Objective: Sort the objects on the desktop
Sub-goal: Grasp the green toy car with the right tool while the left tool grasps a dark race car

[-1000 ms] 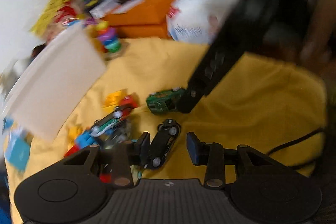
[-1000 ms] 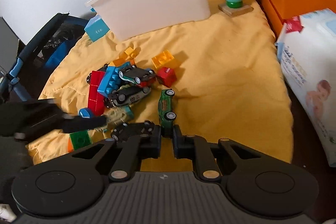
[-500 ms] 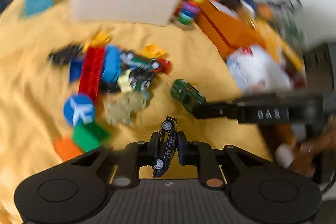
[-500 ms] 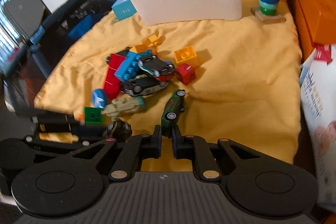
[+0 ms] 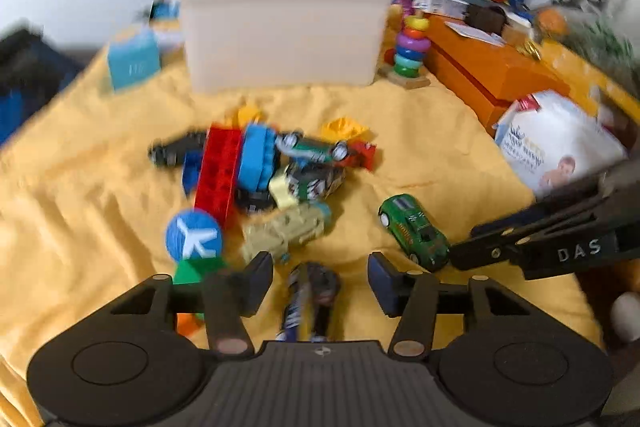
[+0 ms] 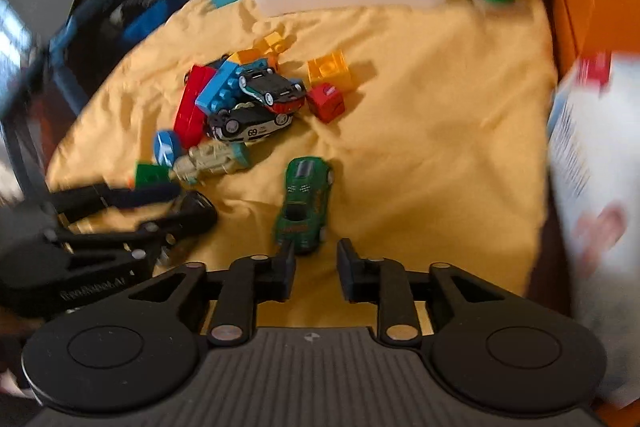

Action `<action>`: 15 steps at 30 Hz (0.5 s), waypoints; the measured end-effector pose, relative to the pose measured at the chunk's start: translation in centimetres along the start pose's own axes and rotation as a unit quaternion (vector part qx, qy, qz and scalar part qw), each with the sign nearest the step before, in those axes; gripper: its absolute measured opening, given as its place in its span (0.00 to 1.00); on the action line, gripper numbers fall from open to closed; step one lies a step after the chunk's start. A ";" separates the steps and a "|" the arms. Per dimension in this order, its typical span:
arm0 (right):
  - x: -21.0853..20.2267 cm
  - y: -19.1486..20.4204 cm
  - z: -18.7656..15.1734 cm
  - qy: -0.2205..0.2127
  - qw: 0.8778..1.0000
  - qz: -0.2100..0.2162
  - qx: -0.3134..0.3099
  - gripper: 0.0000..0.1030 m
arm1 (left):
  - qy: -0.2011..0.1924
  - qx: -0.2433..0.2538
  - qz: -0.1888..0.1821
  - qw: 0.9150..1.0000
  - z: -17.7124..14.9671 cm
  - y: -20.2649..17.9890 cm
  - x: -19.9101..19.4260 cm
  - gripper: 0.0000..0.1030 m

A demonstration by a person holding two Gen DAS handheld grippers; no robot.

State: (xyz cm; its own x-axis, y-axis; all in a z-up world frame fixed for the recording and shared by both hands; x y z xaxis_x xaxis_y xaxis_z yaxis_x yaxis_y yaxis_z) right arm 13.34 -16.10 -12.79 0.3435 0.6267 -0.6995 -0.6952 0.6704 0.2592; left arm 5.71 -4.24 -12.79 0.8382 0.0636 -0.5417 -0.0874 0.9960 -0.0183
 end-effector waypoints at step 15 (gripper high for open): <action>-1.4 2.9 2.0 -0.055 0.976 -0.036 -0.208 0.43 | -0.006 0.105 0.014 0.994 -0.6 -2.8 -2.0 0.55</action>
State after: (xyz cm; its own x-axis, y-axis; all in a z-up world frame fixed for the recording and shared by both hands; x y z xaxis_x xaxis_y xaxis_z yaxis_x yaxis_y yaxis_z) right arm 12.16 -14.20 -9.73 0.4499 0.6381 -0.6248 -0.8554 0.5090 -0.0961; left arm 3.96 -7.15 -12.13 0.8434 0.0909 -0.5296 0.0023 0.9850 0.1727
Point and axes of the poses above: each gripper's, at about its wrist camera, not at the fingertips, and x roughly the way its jaws point, y to its left, z to its top, the point moved 9 cm from there along x, roughly the way its jaws point, and after that the axes turned 12 degrees about -y, right-handed, at the moved point
